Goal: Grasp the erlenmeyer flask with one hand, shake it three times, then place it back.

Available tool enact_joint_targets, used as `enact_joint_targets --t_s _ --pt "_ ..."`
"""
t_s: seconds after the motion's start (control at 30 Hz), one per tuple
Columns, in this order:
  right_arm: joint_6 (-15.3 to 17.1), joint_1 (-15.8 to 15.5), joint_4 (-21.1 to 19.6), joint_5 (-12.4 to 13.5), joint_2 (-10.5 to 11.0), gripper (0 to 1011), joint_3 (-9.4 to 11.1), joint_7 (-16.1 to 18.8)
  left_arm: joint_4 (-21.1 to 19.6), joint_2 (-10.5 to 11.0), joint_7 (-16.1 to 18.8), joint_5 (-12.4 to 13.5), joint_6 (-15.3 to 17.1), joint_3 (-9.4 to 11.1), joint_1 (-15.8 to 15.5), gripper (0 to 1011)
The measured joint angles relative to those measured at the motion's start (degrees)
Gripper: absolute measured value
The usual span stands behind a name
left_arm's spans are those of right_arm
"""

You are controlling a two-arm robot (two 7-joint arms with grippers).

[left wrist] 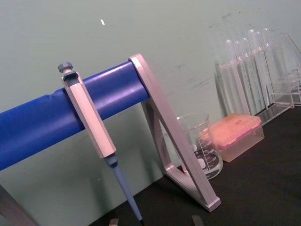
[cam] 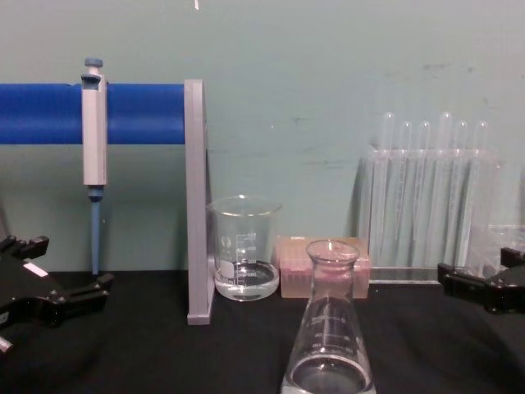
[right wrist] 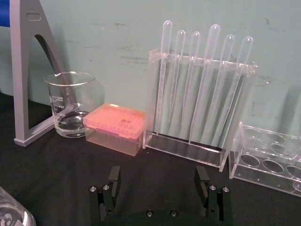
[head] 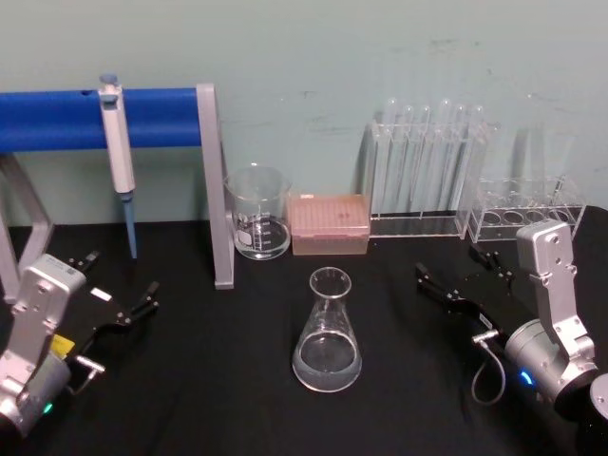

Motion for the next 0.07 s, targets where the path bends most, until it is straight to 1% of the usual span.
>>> enact_joint_targets --t_s 0.07 --pt "0.0 0.0 0.0 0.0 0.0 1000 0.0 0.0 0.0 0.0 0.0 0.0 0.0 0.0 0.0 1001"
